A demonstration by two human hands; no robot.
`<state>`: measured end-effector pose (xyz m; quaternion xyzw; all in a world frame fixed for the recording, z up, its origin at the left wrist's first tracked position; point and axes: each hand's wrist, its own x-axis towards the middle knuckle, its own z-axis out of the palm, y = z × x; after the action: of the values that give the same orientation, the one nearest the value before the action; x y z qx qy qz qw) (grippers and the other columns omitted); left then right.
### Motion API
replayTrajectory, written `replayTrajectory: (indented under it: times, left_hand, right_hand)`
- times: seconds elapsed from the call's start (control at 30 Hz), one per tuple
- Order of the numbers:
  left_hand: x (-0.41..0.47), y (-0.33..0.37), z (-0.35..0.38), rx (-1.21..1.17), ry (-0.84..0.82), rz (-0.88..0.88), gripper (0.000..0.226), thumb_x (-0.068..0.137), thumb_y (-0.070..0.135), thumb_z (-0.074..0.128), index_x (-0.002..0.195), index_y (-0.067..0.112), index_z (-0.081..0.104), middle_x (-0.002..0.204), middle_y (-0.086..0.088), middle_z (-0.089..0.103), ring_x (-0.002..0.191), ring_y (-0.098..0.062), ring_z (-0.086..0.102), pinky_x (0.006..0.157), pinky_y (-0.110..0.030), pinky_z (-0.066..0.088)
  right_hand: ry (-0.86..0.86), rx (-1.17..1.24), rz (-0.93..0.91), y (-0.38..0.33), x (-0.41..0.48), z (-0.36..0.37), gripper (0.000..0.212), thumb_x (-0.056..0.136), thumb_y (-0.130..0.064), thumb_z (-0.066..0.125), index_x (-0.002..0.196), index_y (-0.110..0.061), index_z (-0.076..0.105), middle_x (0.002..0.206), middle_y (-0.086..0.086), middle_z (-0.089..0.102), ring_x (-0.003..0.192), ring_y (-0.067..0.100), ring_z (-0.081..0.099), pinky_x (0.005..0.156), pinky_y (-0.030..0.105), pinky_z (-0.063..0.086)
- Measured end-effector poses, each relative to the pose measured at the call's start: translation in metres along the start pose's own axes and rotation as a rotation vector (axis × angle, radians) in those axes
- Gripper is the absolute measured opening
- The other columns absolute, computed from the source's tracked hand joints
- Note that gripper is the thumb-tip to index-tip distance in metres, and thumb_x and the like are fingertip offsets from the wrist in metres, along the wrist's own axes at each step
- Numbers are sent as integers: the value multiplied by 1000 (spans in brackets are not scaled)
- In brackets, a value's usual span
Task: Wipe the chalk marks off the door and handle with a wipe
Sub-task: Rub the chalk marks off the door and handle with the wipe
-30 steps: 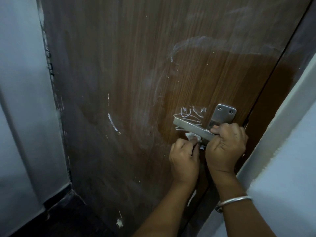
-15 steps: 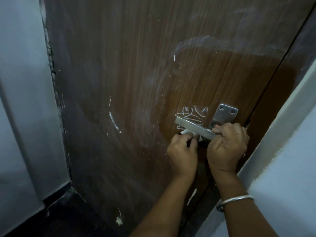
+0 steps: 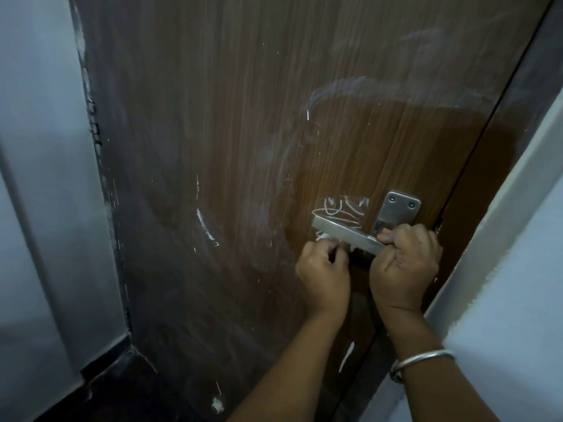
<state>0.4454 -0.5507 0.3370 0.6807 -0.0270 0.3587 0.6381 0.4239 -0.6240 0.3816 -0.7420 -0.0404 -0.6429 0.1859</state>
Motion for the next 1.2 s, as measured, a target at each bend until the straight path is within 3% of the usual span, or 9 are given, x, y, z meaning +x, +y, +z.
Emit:
replayTrajectory:
  times: [0.07,0.23,0.37,0.5,0.63,0.77,0.87,1.2]
  left_hand:
    - [1,-1,-2,22,-48,30,6,75,12,70,78,17,69,74,17,51,64,6,49,62,-2,38]
    - [22,-8,-11,-34,41,-140,6,81,19,66,76,22,66,79,10,58,70,1,54,59,-6,38]
    - [22,-8,-15,-1,-49,-78,2,81,21,67,80,21,68,81,10,58,73,-2,56,61,-9,41]
    - [27,-9,-18,-39,-10,-119,2,82,19,67,81,20,68,81,12,57,75,-4,57,63,-12,42]
    - [20,-7,-15,-1,-56,-34,2,81,16,67,79,17,68,82,5,60,73,-6,57,64,-17,45]
    - [27,-9,-17,-47,26,-130,2,81,17,67,79,18,68,80,8,58,73,-3,55,63,-10,40]
    - [23,-8,-16,-33,-26,-101,2,81,17,67,82,18,69,83,7,60,74,-3,56,62,-7,40]
    - [40,-12,-21,-34,76,-134,6,81,15,68,86,14,71,86,2,61,73,-4,55,60,-2,38]
  right_hand:
    - [3,3,11,0,0,0,27,81,-2,40,60,-1,57,60,17,53,61,33,50,61,29,24]
    - [4,7,9,-1,0,0,27,81,-2,41,61,-1,59,59,17,53,61,33,51,61,29,27]
    - [15,18,34,-2,-1,1,28,80,-2,40,60,0,59,59,18,53,61,33,51,64,30,30]
    - [14,15,30,-2,0,0,27,80,-2,40,60,0,58,59,18,53,61,34,51,64,32,33]
    - [14,7,21,-3,1,0,28,79,-3,38,59,1,58,59,19,55,61,35,53,63,36,37]
    - [11,5,20,-3,0,0,28,79,-2,39,60,0,59,60,18,55,61,34,52,63,31,31]
    - [21,3,14,-3,1,0,29,80,-3,39,59,0,59,59,18,54,60,33,52,60,31,26]
    - [14,14,11,-3,1,-1,28,79,-2,38,59,0,57,58,17,53,59,32,50,60,31,27]
